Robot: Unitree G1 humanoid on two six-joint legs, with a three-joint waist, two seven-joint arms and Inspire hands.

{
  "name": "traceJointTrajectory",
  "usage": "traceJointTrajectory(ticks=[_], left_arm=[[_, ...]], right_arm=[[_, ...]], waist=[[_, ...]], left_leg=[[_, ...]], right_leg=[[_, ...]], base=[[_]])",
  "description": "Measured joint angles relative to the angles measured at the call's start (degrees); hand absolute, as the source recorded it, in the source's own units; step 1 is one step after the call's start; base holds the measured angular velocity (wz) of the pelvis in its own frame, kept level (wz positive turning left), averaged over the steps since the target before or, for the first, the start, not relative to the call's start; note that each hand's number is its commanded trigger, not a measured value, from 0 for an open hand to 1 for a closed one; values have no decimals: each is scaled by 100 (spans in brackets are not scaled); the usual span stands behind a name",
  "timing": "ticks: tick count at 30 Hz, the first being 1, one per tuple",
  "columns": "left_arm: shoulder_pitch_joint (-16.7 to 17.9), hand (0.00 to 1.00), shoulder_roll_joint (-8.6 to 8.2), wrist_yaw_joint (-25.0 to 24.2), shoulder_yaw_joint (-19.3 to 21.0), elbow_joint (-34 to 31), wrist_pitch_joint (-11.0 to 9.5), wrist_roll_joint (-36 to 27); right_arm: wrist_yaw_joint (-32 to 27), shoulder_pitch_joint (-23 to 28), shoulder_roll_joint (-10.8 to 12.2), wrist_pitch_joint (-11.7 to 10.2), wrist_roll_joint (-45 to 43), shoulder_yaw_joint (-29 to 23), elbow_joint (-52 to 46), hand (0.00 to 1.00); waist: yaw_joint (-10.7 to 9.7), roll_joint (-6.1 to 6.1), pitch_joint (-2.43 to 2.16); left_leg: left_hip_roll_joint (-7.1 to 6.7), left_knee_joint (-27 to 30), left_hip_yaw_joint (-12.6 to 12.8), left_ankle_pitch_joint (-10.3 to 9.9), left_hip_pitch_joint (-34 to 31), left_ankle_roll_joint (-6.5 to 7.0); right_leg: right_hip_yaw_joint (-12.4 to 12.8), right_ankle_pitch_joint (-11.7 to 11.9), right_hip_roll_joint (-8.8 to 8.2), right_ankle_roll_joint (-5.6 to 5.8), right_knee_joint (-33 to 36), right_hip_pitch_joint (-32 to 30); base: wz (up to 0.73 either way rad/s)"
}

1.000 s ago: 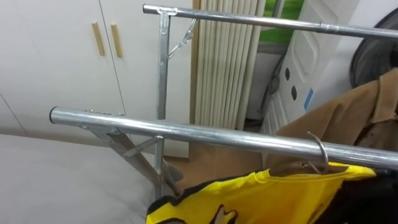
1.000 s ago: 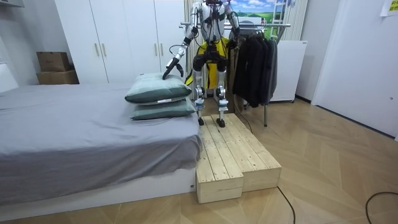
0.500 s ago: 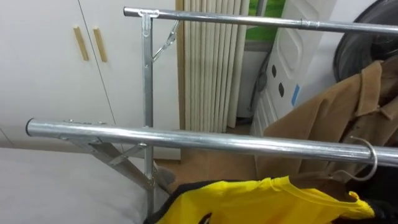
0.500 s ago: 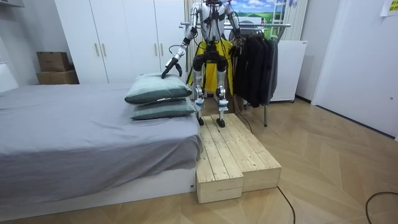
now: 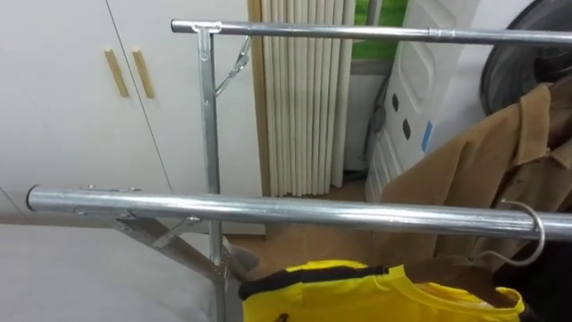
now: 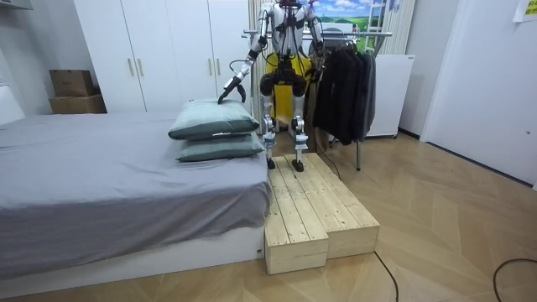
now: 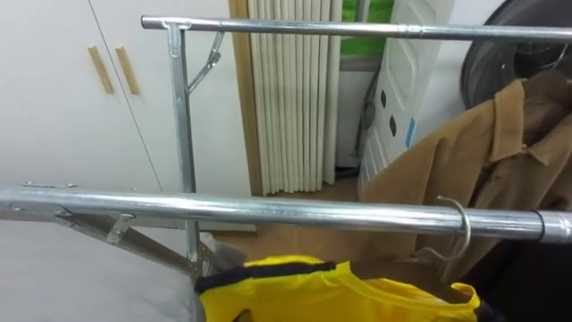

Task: Hang clothes

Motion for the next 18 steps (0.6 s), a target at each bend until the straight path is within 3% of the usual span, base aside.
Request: traceJointTrajectory(ticks=[4,9,11,18], left_arm=[[0,0,-22,16,-2,14,-125,0],[-64,0,-22,127,-122,227,-613,2],[-203,0,-21,198,-124,444,-658,1],[-215,0,-18,230,-121,576,-784,-99]], right_arm=[[255,24,35,-121,39,0,211,0],[445,28,124,-280,337,0,531,0],[539,78,130,-308,364,2,573,0],[697,80,130,-398,364,4,651,0]], waist=[[2,11,-2],[2,-13,10],[3,-11,7],[5,-47,-8]], left_leg=[[-9,-9,-3,1,26,1],[-12,-27,11,0,51,0],[-19,-47,26,0,68,1],[-23,-46,27,0,67,1]], right_leg=[[-5,-17,-8,1,21,16],[14,-28,-9,4,20,29],[35,-31,-12,6,20,31],[31,-47,-15,1,19,29]], base=[[0],[-1],[-4],[0]])
